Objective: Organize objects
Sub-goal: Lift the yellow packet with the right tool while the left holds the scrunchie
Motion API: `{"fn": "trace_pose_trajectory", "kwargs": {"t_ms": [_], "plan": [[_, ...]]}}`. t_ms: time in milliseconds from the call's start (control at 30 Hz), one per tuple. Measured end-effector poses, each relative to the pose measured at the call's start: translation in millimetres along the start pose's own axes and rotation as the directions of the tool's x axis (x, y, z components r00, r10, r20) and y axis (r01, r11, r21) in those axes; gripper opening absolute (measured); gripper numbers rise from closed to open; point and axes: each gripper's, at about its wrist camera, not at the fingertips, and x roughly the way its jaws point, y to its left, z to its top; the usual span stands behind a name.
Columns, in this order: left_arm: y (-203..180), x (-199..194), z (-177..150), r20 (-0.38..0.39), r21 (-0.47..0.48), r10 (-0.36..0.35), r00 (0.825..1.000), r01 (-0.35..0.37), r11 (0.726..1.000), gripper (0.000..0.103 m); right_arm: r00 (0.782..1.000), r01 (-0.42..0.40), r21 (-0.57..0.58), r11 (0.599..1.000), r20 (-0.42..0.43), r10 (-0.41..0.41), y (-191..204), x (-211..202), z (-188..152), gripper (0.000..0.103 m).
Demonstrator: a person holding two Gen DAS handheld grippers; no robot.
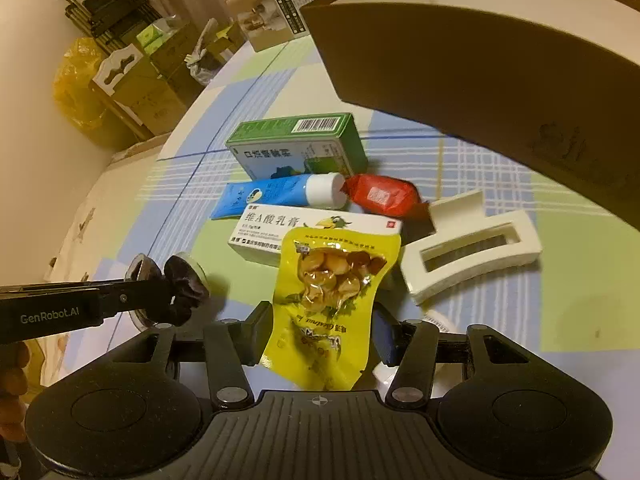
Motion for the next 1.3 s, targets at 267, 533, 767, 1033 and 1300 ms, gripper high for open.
{"fn": "trace_pose_trajectory", "kwargs": {"t_ms": [267,533,767,1033,1300], "plan": [[4.5,7.5,-0.6,-0.016,-0.019,-0.001,1.0,0.0,1.0,0.014,0.999,-0.043,0.057,0.997,-0.011,0.043,-2.0,9.6,1.8,0.027],[4.0,9.6,0.1,-0.015,-0.018,0.003,1.0,-0.003,1.0,0.014,0.995,-0.099,0.053,0.994,0.023,0.098,1.7,-5.3,2.8,0.0],[-3.3,-1.1,5.6,0.006,0.0,-0.01,1.0,0.01,1.0,0.014,0.991,-0.101,0.043,0.994,0.089,0.097,1.1,-35.4,6.3,0.0],[-17.0,-11.1,13.2,0.032,0.019,-0.029,0.999,0.029,0.999,0.014,0.99,-0.091,0.042,0.995,0.114,0.086,-0.6,-54.9,9.4,0.0],[-34.3,-22.2,23.4,0.05,0.062,-0.065,0.997,0.062,0.996,0.014,0.981,-0.107,0.127,0.986,0.176,0.084,-15.0,-86.5,16.3,0.0]]}}
